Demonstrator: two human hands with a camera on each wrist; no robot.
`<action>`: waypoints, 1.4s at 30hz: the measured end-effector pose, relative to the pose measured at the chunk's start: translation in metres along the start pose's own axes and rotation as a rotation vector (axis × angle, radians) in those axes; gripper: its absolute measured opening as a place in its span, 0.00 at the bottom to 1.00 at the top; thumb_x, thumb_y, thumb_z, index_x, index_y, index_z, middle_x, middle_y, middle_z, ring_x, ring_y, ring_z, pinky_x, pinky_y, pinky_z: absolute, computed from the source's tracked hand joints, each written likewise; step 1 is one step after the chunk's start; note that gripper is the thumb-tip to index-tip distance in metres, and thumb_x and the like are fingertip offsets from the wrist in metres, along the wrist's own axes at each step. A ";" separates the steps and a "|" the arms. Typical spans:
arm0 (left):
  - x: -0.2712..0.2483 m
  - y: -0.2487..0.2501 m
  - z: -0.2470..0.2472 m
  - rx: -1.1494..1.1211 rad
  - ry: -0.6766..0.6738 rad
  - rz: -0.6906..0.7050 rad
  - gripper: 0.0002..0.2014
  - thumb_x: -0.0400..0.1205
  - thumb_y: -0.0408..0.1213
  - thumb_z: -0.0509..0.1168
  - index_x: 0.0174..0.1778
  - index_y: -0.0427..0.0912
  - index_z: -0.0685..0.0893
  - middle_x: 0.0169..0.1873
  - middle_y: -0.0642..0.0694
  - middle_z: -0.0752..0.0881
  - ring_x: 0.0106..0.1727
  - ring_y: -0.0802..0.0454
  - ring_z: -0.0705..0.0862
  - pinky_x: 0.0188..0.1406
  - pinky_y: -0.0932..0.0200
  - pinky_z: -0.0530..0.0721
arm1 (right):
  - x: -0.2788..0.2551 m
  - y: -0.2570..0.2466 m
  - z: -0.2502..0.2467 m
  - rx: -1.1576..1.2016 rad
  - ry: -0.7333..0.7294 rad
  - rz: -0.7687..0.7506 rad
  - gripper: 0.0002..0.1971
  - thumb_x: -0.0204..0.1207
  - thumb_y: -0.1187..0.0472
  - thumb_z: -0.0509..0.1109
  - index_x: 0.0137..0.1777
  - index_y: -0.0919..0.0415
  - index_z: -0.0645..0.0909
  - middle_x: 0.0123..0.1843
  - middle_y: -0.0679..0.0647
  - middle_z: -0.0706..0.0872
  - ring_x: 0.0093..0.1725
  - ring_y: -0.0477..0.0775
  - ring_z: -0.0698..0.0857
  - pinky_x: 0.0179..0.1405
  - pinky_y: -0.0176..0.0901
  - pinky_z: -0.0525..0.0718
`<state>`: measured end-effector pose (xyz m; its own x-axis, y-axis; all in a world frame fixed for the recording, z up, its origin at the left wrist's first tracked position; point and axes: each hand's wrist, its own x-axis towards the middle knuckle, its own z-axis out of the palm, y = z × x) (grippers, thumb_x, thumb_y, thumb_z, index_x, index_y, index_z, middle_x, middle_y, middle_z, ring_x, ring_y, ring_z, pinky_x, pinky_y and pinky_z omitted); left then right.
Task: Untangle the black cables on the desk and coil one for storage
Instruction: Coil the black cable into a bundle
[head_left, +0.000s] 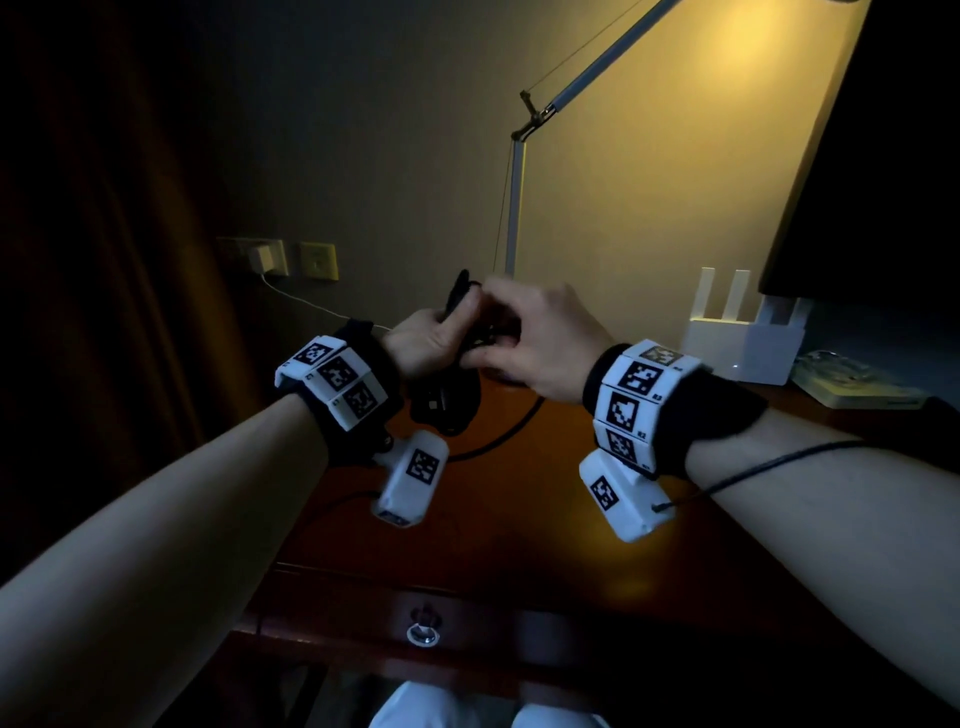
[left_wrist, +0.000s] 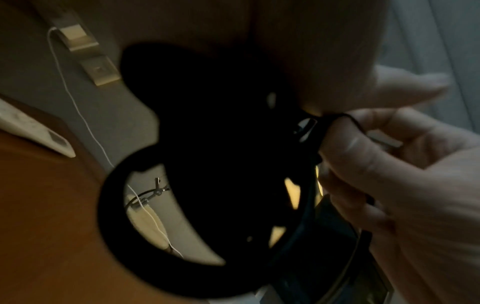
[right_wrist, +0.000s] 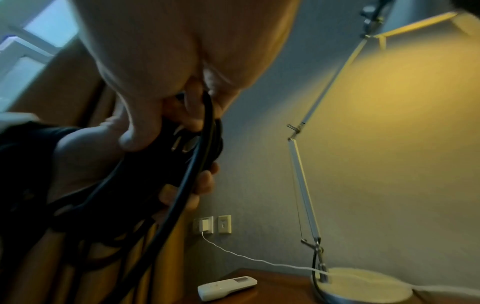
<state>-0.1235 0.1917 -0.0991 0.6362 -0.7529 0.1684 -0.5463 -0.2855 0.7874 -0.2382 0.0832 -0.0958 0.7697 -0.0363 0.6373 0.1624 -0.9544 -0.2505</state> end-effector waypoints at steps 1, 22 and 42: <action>-0.003 -0.002 -0.001 -0.017 -0.049 0.058 0.30 0.83 0.62 0.48 0.65 0.42 0.80 0.53 0.39 0.83 0.50 0.46 0.83 0.45 0.64 0.76 | 0.000 0.000 -0.001 0.013 0.055 0.026 0.18 0.65 0.54 0.83 0.45 0.56 0.77 0.32 0.43 0.79 0.29 0.40 0.77 0.28 0.21 0.71; -0.003 0.008 0.010 -0.364 0.231 -0.289 0.30 0.75 0.39 0.75 0.72 0.36 0.75 0.62 0.39 0.84 0.57 0.44 0.83 0.45 0.58 0.79 | -0.006 0.020 -0.014 1.029 -0.220 0.660 0.12 0.87 0.59 0.56 0.51 0.62 0.80 0.29 0.49 0.66 0.31 0.48 0.70 0.39 0.46 0.78; -0.019 0.011 0.006 -0.601 -0.308 -0.222 0.05 0.71 0.31 0.69 0.37 0.34 0.89 0.30 0.41 0.84 0.34 0.46 0.82 0.40 0.57 0.77 | 0.011 0.048 -0.026 1.211 0.201 0.634 0.10 0.77 0.61 0.68 0.35 0.56 0.72 0.25 0.48 0.69 0.24 0.46 0.61 0.20 0.37 0.54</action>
<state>-0.1452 0.1995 -0.0970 0.4661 -0.8736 -0.1396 0.0304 -0.1419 0.9894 -0.2376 0.0294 -0.0820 0.8281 -0.5041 0.2452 0.3314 0.0874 -0.9394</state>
